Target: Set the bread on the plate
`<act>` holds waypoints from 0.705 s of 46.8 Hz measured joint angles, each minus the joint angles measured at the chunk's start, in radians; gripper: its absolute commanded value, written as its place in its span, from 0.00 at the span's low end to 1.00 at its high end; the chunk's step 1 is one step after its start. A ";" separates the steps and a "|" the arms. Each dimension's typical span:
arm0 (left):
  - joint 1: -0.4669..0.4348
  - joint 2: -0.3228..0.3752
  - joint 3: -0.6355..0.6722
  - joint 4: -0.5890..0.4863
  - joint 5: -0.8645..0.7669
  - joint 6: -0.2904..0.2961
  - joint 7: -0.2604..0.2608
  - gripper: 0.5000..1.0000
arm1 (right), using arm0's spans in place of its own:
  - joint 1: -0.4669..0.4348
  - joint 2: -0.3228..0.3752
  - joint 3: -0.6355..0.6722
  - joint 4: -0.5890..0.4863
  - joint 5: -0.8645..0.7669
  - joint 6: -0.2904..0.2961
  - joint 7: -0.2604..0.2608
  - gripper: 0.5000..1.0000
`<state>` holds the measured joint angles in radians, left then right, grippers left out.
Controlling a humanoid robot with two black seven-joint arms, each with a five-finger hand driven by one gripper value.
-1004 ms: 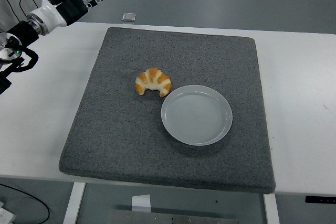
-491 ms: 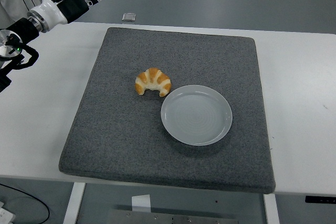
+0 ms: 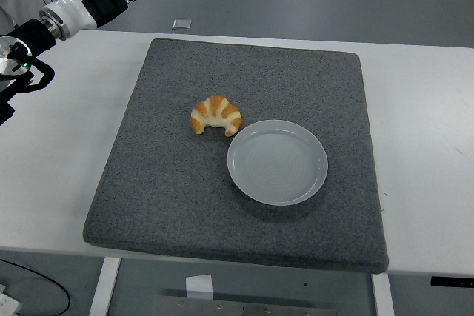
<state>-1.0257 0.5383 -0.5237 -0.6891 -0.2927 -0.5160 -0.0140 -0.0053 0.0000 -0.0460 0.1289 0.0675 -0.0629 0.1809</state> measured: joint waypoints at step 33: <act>-0.084 0.132 0.000 -0.242 0.728 -0.002 -0.037 0.99 | 0.000 0.000 0.000 0.000 0.000 0.000 0.000 0.86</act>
<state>-1.1102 0.6705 -0.5239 -0.9311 0.4356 -0.5178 -0.0510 -0.0051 0.0000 -0.0460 0.1289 0.0675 -0.0629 0.1811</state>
